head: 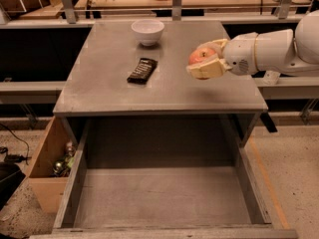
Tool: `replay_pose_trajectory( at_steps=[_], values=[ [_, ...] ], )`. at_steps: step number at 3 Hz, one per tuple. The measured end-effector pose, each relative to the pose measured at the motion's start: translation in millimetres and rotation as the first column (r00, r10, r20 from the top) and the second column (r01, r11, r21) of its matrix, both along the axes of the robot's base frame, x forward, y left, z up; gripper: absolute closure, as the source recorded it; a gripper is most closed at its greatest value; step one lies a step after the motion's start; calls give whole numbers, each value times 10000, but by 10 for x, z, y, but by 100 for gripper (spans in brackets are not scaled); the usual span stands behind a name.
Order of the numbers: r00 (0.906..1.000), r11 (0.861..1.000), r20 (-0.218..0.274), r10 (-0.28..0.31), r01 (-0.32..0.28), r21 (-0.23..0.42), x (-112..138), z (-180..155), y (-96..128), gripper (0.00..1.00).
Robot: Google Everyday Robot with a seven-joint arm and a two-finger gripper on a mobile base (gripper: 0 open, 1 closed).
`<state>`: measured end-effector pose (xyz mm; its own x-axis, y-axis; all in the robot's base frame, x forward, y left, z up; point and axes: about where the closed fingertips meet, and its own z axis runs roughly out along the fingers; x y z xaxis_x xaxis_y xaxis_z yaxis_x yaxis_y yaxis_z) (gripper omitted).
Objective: Place apple into top drawer
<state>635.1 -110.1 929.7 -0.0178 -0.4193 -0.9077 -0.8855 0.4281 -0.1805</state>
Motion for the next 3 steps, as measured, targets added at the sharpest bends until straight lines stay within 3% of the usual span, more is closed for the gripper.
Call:
replay_pose_trajectory(
  at_steps=[1, 2, 3],
  values=[
    [9993, 9991, -340, 134, -120, 402, -415, -172, 212, 100],
    [9939, 9949, -1059, 303, -197, 990, -816, -545, 360, 100],
    [9804, 9872, -1828, 728, -447, 1533, -1250, -1024, 598, 100]
  ],
)
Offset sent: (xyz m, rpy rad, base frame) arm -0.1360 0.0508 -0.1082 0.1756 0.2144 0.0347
